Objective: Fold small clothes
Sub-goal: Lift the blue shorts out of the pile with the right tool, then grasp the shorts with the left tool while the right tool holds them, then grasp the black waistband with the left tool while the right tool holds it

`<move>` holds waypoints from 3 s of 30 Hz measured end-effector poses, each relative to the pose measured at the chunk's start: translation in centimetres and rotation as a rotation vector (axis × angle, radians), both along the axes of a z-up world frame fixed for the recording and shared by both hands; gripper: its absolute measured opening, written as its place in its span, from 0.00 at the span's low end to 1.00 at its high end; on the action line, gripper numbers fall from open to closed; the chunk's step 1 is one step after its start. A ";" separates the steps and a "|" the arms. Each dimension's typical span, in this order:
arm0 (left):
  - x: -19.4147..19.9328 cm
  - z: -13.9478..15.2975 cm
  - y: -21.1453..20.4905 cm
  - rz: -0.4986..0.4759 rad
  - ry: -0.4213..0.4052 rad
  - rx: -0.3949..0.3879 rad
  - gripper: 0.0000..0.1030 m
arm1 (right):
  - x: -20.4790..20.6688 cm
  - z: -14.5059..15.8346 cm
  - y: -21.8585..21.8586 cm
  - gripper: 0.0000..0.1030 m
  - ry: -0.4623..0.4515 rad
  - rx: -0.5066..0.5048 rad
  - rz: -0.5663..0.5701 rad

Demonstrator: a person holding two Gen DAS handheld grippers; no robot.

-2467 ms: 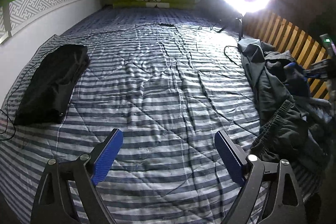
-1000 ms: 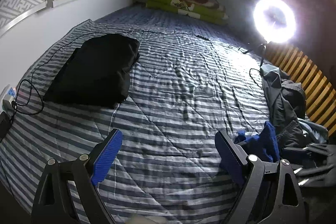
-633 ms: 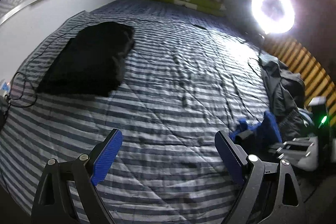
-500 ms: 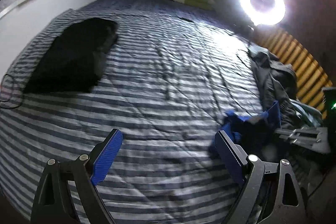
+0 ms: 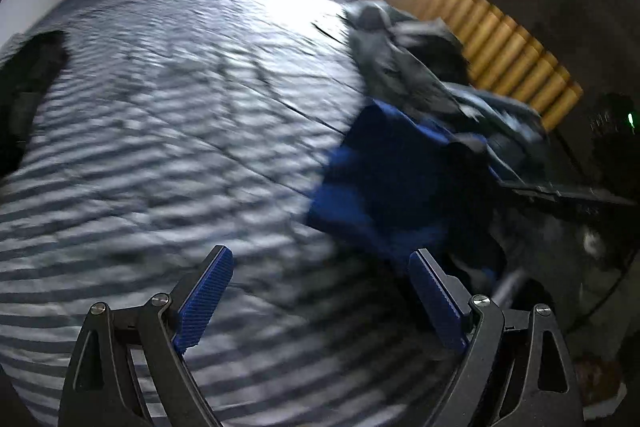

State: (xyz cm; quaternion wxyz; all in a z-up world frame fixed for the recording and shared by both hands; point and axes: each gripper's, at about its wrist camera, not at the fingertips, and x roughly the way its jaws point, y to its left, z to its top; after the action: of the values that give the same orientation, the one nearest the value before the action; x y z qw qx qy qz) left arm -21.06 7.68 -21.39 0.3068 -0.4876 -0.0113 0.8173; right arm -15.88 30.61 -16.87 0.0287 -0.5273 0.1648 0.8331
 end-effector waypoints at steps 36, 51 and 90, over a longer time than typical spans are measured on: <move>2.9 -1.2 6.0 -0.250 -0.132 0.061 0.19 | 1.9 -1.7 -1.6 0.03 -0.045 0.042 0.089; 0.1 5.6 -1.5 -0.062 0.060 0.164 0.00 | 2.7 7.6 -0.3 0.01 0.160 0.090 -0.012; 1.4 -0.8 0.5 -0.150 -0.039 0.071 0.49 | -4.9 -0.4 -5.5 0.25 -0.060 0.507 0.314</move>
State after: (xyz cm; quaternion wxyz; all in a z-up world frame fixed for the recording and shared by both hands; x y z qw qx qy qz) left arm -19.64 8.19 -22.20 0.3838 -0.4917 -0.0097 0.7816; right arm -20.78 25.11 -17.23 0.0351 -0.5468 -0.1327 0.8259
